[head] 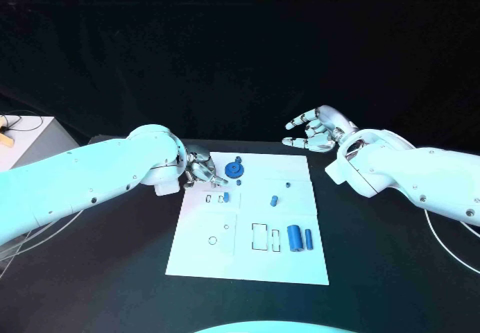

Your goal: Assemble the parts on the task board

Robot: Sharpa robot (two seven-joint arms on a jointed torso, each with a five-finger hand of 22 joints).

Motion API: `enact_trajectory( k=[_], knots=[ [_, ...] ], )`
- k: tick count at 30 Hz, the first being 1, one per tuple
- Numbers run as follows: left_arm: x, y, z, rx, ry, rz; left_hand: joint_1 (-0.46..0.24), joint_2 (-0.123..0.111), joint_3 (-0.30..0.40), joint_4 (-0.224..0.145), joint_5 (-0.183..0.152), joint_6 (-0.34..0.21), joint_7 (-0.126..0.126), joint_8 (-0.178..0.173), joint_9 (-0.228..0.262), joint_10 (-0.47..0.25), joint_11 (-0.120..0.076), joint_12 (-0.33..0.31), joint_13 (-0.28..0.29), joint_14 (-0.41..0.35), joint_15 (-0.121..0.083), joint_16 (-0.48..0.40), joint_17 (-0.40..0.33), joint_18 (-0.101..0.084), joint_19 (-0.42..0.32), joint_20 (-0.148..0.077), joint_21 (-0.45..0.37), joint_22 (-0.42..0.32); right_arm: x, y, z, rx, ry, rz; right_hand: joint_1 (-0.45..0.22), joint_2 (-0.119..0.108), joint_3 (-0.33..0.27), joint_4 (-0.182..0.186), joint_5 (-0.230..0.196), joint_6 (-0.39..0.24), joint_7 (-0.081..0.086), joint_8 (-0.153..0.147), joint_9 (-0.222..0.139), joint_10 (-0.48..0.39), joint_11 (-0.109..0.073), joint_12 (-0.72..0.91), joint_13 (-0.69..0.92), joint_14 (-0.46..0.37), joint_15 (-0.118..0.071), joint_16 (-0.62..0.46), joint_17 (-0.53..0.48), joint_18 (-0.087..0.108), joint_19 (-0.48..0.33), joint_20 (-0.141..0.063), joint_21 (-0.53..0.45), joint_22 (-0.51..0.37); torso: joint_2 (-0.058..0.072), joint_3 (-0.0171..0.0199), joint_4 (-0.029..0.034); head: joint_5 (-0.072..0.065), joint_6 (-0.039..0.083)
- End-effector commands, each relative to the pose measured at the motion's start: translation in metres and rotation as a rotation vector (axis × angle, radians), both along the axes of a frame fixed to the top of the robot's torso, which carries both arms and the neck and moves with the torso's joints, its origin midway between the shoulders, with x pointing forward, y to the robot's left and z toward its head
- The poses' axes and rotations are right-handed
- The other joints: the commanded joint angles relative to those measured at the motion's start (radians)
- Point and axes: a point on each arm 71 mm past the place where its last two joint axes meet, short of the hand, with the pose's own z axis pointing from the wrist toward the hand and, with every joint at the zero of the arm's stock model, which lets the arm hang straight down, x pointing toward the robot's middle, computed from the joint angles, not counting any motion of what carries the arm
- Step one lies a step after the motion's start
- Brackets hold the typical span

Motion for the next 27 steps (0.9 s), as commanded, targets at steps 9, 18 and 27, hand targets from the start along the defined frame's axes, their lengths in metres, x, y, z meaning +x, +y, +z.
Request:
enact_trajectory(
  k=[9,18,27],
  knots=[
    [0.001,-0.011,-0.006,0.118,0.026,-0.060,-0.015,0.001,-0.007,0.000,-0.002,-0.009,0.002,0.006,0.003,-0.012,-0.002,-0.005,-0.005,0.017,0.001,-0.003,0.014,-0.015,-0.007,0.003,0.000,-0.001,0.001,0.002,0.000,0.007,0.013,0.012,-0.003,-0.002,0.004,0.003,0.006,0.001,0.002,0.003,0.000,-0.009,0.000,-0.006,0.081,0.085,0.002,-0.004,0.179,0.013,0.010,-0.001,-0.004,0.108,0.003,-0.0016,-0.0014,-0.003,-0.003],
    [0.001,-0.018,-0.007,0.107,0.039,-0.065,-0.016,0.003,-0.007,0.000,-0.001,-0.010,0.002,0.006,0.004,-0.018,-0.002,-0.010,-0.013,0.016,0.001,-0.004,0.012,-0.015,-0.009,0.003,-0.002,-0.005,0.000,0.004,0.000,0.007,0.020,0.012,-0.006,-0.002,0.004,0.004,0.007,0.001,0.002,0.003,0.000,-0.009,0.000,-0.006,0.081,0.085,0.003,-0.004,0.179,0.013,0.010,-0.001,-0.004,0.108,0.003,-0.0015,-0.0001,-0.005,-0.011],
    [0.000,-0.025,-0.009,0.096,0.059,-0.079,-0.018,0.004,-0.008,0.000,-0.001,-0.010,0.002,0.007,0.005,-0.019,-0.002,-0.011,-0.014,0.017,0.001,-0.003,0.014,-0.015,-0.009,0.003,-0.002,-0.004,0.000,0.006,-0.001,0.007,0.027,0.016,-0.007,-0.002,0.003,0.005,0.007,0.001,0.002,0.003,0.000,-0.009,0.000,-0.007,0.080,0.084,0.003,-0.004,0.178,0.013,0.010,-0.001,-0.005,0.107,0.004,-0.0020,0.0003,-0.009,-0.019]
  ],
)
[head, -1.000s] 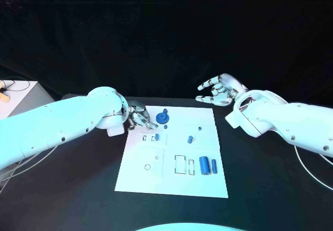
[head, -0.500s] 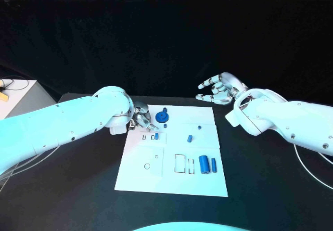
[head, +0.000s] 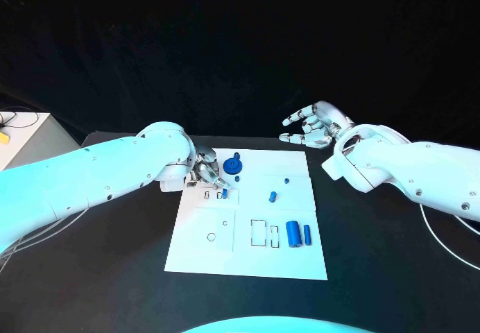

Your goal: Assemble the parts on the task board

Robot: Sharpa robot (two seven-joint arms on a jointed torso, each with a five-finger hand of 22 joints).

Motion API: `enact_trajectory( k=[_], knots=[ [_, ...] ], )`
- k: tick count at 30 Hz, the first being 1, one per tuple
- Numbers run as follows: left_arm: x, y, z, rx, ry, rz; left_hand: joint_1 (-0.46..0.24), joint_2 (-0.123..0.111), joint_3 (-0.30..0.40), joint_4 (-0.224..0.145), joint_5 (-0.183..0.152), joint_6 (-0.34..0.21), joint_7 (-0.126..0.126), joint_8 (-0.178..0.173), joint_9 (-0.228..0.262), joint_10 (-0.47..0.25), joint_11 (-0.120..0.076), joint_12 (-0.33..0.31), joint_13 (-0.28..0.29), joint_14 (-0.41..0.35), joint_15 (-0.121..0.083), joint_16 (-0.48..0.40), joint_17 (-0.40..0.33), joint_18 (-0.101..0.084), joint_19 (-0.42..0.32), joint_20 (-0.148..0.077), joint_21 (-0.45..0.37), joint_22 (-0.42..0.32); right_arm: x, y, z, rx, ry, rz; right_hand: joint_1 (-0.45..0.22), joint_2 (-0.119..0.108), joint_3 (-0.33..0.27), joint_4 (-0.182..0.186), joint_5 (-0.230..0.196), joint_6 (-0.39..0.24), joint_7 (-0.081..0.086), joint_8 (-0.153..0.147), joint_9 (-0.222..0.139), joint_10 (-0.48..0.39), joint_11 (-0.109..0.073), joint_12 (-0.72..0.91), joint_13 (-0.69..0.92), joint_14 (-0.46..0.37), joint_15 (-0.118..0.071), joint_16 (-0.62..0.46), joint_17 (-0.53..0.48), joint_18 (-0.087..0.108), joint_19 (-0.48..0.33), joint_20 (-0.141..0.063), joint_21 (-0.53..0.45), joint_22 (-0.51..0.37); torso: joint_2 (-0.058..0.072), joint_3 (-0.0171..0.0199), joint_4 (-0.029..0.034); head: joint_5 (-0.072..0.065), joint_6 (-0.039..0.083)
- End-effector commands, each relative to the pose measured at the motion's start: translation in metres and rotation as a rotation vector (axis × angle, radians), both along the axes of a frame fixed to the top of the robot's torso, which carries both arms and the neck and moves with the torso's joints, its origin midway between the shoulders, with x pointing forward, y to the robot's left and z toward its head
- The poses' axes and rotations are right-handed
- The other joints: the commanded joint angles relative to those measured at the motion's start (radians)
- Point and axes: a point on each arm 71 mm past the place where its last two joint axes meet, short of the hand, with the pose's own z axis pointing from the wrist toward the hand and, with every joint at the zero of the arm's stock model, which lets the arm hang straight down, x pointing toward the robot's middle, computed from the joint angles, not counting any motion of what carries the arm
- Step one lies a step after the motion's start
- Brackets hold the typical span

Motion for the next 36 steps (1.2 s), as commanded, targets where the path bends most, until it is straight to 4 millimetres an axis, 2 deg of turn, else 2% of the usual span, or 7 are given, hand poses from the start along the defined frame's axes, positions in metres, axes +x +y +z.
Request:
enact_trajectory(
  k=[1,9,30,36],
  knots=[
    [-0.0023,-0.0049,-0.0014,-0.004,0.032,-0.017,-0.013,-0.001,-0.008,0.000,-0.001,-0.007,-0.002,0.005,0.001,-0.008,0.002,-0.005,-0.001,0.017,0.001,-0.003,0.015,-0.015,-0.005,-0.001,-0.002,0.000,-0.0004,0.0024,-0.0005,-0.003,0.012,0.014,-0.007,-0.002,0.003,0.005,0.007,0.001,0.002,0.003,0.000,-0.009,0.000,-0.007,0.081,0.084,0.003,-0.004,0.178,0.013,0.010,-0.001,-0.005,0.108,0.001,-0.0004,0.0001,-0.002,-0.004],
    [-0.0040,-0.0093,-0.0023,-0.010,0.044,-0.027,-0.013,0.001,-0.008,0.000,-0.001,-0.007,-0.002,0.006,0.002,-0.012,0.002,-0.008,-0.006,0.017,0.001,-0.003,0.016,-0.015,-0.006,0.000,-0.002,0.000,-0.0003,0.0036,-0.0009,-0.005,0.016,0.017,-0.007,-0.002,0.003,0.005,0.007,0.001,0.002,0.003,0.000,-0.009,0.000,-0.007,0.081,0.084,0.003,-0.004,0.178,0.013,0.010,-0.001,-0.005,0.108,-0.001,0.0010,-0.0001,-0.003,-0.008],
    [-0.0037,-0.0122,-0.0055,-0.004,0.060,-0.036,0.011,0.013,-0.001,-0.004,-0.001,-0.013,-0.003,0.013,0.013,-0.020,0.001,-0.011,-0.011,0.018,0.001,0.001,0.022,-0.015,-0.009,0.000,0.001,0.002,0.0006,0.0050,-0.0019,-0.010,0.026,0.020,-0.011,-0.001,0.003,0.005,0.008,0.001,0.002,0.003,0.000,-0.009,0.000,-0.006,0.082,0.084,0.003,-0.004,0.178,0.013,0.010,-0.001,-0.005,0.108,0.000,0.0002,-0.0006,-0.005,-0.016],
    [-0.0036,-0.0116,-0.0061,-0.003,0.063,-0.035,0.021,0.022,0.005,-0.004,-0.001,-0.016,-0.002,0.015,0.018,-0.022,0.002,-0.011,-0.012,0.018,0.001,0.001,0.022,-0.015,-0.011,0.001,0.002,0.003,0.0010,0.0055,-0.0021,-0.011,0.027,0.021,-0.011,-0.001,0.003,0.005,0.008,0.001,0.002,0.003,0.000,-0.009,0.000,-0.006,0.082,0.084,0.003,-0.004,0.178,0.013,0.010,-0.001,-0.005,0.108,-0.001,0.0004,0.0011,-0.006,-0.019]
  ],
)
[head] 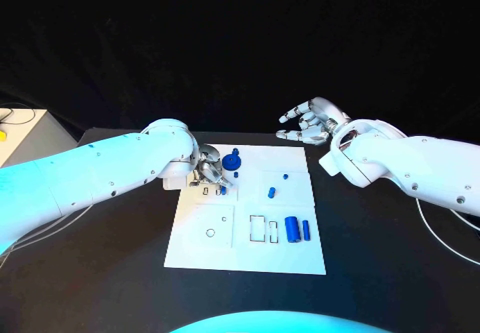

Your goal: Assemble the parts on the task board

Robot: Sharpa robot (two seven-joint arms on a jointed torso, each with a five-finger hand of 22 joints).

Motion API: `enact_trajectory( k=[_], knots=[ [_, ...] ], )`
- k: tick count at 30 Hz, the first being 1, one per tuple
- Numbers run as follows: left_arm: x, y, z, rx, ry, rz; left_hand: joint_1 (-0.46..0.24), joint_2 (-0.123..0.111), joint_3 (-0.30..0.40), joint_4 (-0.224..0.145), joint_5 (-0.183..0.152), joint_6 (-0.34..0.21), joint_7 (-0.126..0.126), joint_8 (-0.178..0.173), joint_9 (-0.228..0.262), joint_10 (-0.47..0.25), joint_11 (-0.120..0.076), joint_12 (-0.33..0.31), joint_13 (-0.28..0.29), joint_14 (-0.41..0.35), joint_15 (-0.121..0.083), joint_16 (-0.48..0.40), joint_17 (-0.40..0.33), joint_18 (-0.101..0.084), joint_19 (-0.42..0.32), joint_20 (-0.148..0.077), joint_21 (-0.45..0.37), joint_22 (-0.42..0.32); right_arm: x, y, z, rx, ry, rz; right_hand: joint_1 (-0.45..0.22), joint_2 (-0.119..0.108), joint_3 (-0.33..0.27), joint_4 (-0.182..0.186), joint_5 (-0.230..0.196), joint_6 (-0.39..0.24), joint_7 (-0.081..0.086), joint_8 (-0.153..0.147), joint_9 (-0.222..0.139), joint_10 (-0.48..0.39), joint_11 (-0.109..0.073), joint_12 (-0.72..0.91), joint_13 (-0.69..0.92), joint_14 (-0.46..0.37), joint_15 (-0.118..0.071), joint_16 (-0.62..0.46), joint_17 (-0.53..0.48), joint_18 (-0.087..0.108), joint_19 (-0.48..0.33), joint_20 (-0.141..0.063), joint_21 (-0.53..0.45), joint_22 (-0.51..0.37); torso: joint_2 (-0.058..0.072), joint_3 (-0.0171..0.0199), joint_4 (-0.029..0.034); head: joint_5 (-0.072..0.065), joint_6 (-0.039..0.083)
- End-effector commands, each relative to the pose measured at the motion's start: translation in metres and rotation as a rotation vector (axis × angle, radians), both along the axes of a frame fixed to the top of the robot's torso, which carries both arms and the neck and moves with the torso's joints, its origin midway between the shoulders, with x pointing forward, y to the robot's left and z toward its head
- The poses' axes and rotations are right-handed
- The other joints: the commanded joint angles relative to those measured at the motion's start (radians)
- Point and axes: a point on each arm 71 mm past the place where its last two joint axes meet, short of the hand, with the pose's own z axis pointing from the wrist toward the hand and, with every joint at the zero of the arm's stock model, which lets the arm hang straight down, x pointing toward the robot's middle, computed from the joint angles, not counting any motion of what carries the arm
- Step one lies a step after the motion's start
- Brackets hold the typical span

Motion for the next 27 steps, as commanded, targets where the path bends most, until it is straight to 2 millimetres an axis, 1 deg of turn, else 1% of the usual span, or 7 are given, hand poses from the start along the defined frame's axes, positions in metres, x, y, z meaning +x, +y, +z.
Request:
enact_trajectory(
  k=[1,5,10,27],
  knots=[
    [-0.0012,-0.0015,-0.0009,-0.001,0.020,-0.011,0.010,0.003,0.009,-0.001,-0.001,-0.006,0.001,0.003,0.002,-0.007,0.002,-0.005,-0.001,0.018,0.001,0.001,0.022,-0.015,-0.007,-0.003,0.002,0.001,0.0000,0.0017,-0.0005,-0.005,0.007,0.015,-0.013,0.001,0.004,0.005,0.005,0.000,0.002,0.004,0.000,-0.009,0.000,-0.006,0.080,0.085,0.003,-0.004,0.179,0.013,0.010,-0.001,-0.006,0.107,-0.001,-0.0002,0.0011,0.000,-0.002],
    [-0.0012,-0.0013,-0.0013,-0.002,0.024,-0.011,0.029,0.008,0.019,-0.003,-0.001,-0.010,0.001,0.005,0.007,-0.010,0.002,-0.005,-0.002,0.018,0.001,0.001,0.023,-0.015,-0.009,-0.003,0.004,0.001,0.0002,0.0023,-0.0007,-0.006,0.008,0.017,-0.013,0.001,0.004,0.005,0.005,0.000,0.002,0.004,0.000,-0.009,0.000,-0.006,0.080,0.085,0.003,-0.004,0.179,0.013,0.010,-0.001,-0.006,0.107,-0.001,-0.0001,0.0013,0.000,-0.003],
    [-0.0014,-0.0021,-0.0017,-0.003,0.028,-0.012,0.044,0.014,0.030,-0.003,-0.001,-0.013,0.001,0.006,0.011,-0.011,0.001,-0.005,-0.003,0.017,0.001,0.001,0.022,-0.015,-0.011,-0.002,0.005,0.002,0.0002,0.0027,-0.0008,-0.006,0.010,0.018,-0.013,0.001,0.004,0.005,0.005,0.000,0.002,0.004,0.000,-0.009,0.000,-0.006,0.080,0.085,0.003,-0.004,0.179,0.013,0.010,-0.001,-0.006,0.107,0.000,0.0000,-0.0004,0.000,-0.005],
    [-0.0016,-0.0031,-0.0038,-0.006,0.039,-0.013,0.055,0.015,0.040,-0.004,-0.001,-0.014,0.001,0.006,0.014,-0.014,0.001,-0.006,-0.007,0.016,0.001,0.000,0.021,-0.013,-0.015,-0.002,0.003,-0.003,0.0004,0.0033,-0.0012,-0.008,0.013,0.021,-0.014,0.002,0.005,0.004,0.006,0.000,0.002,0.004,0.000,-0.009,0.000,-0.006,0.081,0.085,0.003,-0.004,0.178,0.013,0.010,-0.002,-0.006,0.107,0.000,0.0002,0.0003,-0.001,-0.009]
  ],
)
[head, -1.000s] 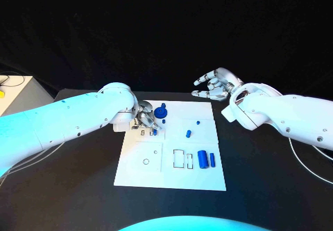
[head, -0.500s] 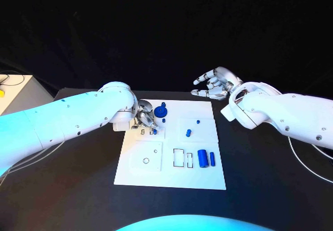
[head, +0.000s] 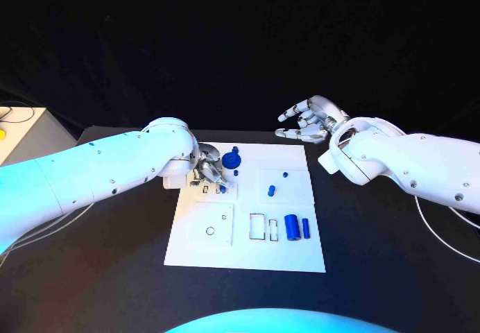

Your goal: Assemble the parts on the task board

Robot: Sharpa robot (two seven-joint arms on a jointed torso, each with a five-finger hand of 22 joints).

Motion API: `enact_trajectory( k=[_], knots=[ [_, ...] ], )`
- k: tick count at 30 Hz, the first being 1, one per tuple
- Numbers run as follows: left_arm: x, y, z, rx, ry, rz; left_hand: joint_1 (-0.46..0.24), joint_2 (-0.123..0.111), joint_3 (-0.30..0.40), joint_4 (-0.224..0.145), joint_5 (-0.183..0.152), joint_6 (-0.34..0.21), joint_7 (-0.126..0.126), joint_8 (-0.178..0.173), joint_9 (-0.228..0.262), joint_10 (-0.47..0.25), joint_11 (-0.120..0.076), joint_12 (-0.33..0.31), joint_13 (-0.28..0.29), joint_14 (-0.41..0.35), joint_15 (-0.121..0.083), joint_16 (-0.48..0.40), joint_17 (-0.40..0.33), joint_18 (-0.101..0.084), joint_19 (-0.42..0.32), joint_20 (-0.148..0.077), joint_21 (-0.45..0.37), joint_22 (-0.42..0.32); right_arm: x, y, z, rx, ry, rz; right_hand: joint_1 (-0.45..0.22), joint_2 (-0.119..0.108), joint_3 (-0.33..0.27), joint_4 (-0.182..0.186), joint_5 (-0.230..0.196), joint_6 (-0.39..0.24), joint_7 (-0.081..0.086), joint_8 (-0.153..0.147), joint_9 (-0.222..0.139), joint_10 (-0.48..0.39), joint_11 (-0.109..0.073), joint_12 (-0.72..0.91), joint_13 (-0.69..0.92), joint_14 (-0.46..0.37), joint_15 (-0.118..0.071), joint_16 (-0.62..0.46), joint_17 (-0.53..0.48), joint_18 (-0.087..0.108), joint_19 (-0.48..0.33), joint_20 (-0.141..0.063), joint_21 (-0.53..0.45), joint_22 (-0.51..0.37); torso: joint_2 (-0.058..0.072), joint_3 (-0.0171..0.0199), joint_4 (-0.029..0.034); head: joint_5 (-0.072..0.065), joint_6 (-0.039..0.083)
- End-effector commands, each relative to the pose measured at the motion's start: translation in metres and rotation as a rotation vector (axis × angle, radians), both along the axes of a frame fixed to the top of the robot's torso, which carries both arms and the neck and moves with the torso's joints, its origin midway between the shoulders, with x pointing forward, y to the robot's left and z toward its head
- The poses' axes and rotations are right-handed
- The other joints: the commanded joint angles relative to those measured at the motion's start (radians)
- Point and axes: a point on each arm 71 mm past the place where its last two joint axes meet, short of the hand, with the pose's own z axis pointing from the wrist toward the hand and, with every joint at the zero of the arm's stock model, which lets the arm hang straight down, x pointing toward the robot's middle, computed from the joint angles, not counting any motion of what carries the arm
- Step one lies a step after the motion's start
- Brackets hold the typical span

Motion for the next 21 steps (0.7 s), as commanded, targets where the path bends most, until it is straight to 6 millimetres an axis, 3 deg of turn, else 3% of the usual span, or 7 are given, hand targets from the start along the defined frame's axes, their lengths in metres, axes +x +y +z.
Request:
enact_trajectory(
  k=[1,8,11,17,21],
  knots=[
    [-0.0016,-0.0023,-0.0009,-0.005,0.021,-0.012,0.013,0.000,0.008,-0.001,-0.001,-0.008,0.001,0.007,0.002,-0.008,0.001,-0.006,-0.001,0.016,0.001,0.000,0.021,-0.014,-0.009,-0.002,0.003,-0.001,-0.0003,0.0016,-0.0004,-0.005,0.006,0.016,-0.010,-0.002,0.002,0.001,0.006,0.000,0.002,0.004,0.000,-0.009,0.000,-0.006,0.081,0.085,0.003,-0.004,0.178,0.013,0.010,-0.002,-0.006,0.108,0.000,0.0003,-0.0001,0.000,-0.001],
    [-0.0021,-0.0017,-0.0014,-0.015,0.032,-0.008,0.083,0.010,0.081,-0.018,-0.001,-0.014,-0.005,0.007,0.011,-0.017,-0.004,-0.012,-0.011,0.015,-0.003,0.000,0.021,-0.013,-0.014,-0.003,0.006,0.000,-0.0002,0.0014,-0.0006,-0.005,0.008,0.016,-0.010,-0.001,0.003,0.001,0.006,0.000,0.002,0.004,0.000,-0.008,0.000,-0.005,0.082,0.084,0.003,-0.004,0.178,0.013,0.010,-0.002,-0.006,0.108,0.000,0.0001,-0.0002,0.000,-0.002],
    [-0.0024,-0.0015,-0.0016,-0.020,0.038,-0.008,0.108,0.004,0.126,-0.028,-0.001,-0.016,-0.006,0.008,0.017,-0.020,-0.005,-0.014,-0.015,0.014,-0.005,0.000,0.021,-0.013,-0.015,-0.004,0.007,0.001,-0.0001,0.0014,-0.0007,-0.006,0.008,0.016,-0.010,-0.001,0.003,0.001,0.006,0.000,0.002,0.004,0.000,-0.008,0.000,-0.005,0.082,0.084,0.003,-0.004,0.178,0.013,0.010,-0.002,-0.006,0.108,0.000,0.0003,0.0004,-0.001,-0.003],
    [-0.0028,-0.0012,-0.0016,-0.043,0.045,0.003,0.140,-0.026,0.291,-0.086,0.000,-0.022,-0.008,0.018,0.038,-0.020,-0.008,-0.020,-0.024,0.015,-0.008,0.001,0.023,-0.013,-0.018,-0.006,0.013,0.005,0.0000,0.0019,-0.0009,-0.006,0.009,0.017,-0.010,-0.001,0.003,0.001,0.006,0.000,0.002,0.004,0.000,-0.008,0.000,-0.005,0.082,0.084,0.003,-0.004,0.178,0.013,0.010,-0.002,-0.006,0.108,0.000,0.0006,-0.0001,0.000,-0.003],
    [-0.0034,-0.0002,-0.0013,-0.070,0.048,0.019,0.111,-0.046,0.381,-0.127,0.001,-0.025,-0.008,0.038,0.063,-0.011,-0.009,-0.018,-0.024,0.017,-0.008,0.003,0.028,-0.014,-0.017,-0.005,0.020,0.012,0.0001,0.0021,-0.0013,-0.006,0.010,0.018,-0.010,-0.001,0.003,0.001,0.006,0.000,0.002,0.004,0.000,-0.008,0.000,-0.005,0.082,0.084,0.003,-0.004,0.178,0.013,0.010,-0.002,-0.006,0.108,0.000,0.0001,-0.0007,0.001,-0.003]
  ],
)
